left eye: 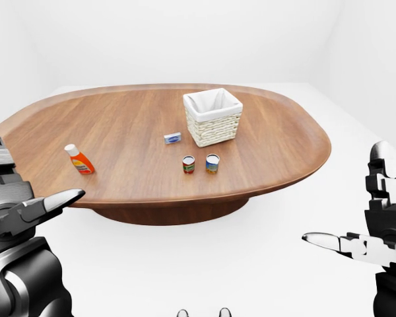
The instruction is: Pick up the tomato sauce, and put it in the basket.
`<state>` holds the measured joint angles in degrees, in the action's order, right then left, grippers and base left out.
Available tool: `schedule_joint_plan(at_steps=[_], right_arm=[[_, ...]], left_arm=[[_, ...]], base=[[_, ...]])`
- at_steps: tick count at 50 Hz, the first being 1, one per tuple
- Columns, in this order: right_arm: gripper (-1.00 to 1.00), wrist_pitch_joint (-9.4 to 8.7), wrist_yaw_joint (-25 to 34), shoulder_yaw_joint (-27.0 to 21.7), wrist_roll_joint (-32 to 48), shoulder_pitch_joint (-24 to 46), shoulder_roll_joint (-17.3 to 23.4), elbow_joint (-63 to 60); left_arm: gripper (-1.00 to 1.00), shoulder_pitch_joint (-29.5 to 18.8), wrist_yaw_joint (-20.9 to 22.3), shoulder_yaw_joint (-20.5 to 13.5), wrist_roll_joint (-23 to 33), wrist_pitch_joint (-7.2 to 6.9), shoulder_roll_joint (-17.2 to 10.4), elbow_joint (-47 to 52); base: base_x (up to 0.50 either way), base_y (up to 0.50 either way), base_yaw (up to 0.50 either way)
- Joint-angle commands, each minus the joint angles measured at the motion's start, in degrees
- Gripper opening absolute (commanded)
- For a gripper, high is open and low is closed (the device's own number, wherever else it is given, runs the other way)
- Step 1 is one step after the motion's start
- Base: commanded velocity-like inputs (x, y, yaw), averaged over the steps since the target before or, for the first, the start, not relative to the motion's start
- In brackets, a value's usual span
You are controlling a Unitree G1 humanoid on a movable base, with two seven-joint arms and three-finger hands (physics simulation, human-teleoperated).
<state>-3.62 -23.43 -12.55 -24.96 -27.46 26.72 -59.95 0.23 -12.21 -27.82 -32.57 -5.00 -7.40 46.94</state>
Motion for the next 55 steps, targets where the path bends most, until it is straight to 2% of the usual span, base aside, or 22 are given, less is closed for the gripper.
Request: schedule_joint_plan(at_steps=[1, 4, 7, 10, 24, 28, 30, 32, 38, 55], right_arm=[[1.00, 0.00, 0.3, 0.1, 0.3, -0.1, -0.5, 0.0], [1.00, -0.57, 1.0, 0.6, 1.1, 0.2, -1.4, 0.0], [1.00, -0.09, 1.1, 0.2, 0.7, -0.2, -1.2, 0.0], [1.00, -0.49, 1.2, 0.4, 1.0, 0.1, -1.6, 0.0], [1.00, -0.90, 0.3, 0.3, 0.4, 0.5, -0.3, 0.0], [1.00, -0.24, -0.3, 0.1, -0.1, 0.1, 0.4, 0.0], [1.00, -1.19, -0.1, 0.4, 1.1, 0.5, -0.2, 0.0], [1.00, -1.38, 0.2, 0.8, 1.6, 1.0, -0.4, 0.0], [1.00, -1.38, 1.3, 1.3, 2.3, 1.7, -1.1, 0.0], [1.00, -1.38, 2.8, 1.6, 3.5, 1.3, -2.6, 0.0]], left_arm=[[1.00, 0.2, 0.3, 0.4, 0.6, 0.00, 0.4, -0.2], [1.00, 0.5, 0.9, 0.9, 1.2, 0.00, 0.7, -0.7], [1.00, 0.3, 0.7, 0.4, 0.6, 0.00, 0.4, -0.4], [1.00, 0.2, 0.6, 0.3, 0.5, 0.00, 0.4, -0.5], [1.00, 0.0, 0.3, 0.2, -0.7, 0.00, 0.0, 0.1], [1.00, 0.0, 0.2, 0.1, -0.8, 0.00, 0.0, 0.2], [1.00, 0.0, 0.2, 0.2, -0.6, 0.00, 0.0, 0.1], [1.00, 0.0, 0.2, 0.1, -0.8, 0.00, -0.1, 0.2], [1.00, 0.2, 0.4, 0.2, -0.6, 0.00, 0.1, 0.1], [1.00, 0.3, 0.6, 0.1, -0.6, 0.00, 0.2, -0.3]], base=[[0.00, -0.41, 0.00], [0.00, -0.41, 0.00], [0.00, -0.41, 0.00], [0.00, -0.41, 0.00], [0.00, -0.41, 0.00], [0.00, -0.41, 0.00], [0.00, -0.04, 0.00], [0.00, 0.00, 0.00], [0.00, 0.00, 0.00], [0.34, 0.00, 0.00]])
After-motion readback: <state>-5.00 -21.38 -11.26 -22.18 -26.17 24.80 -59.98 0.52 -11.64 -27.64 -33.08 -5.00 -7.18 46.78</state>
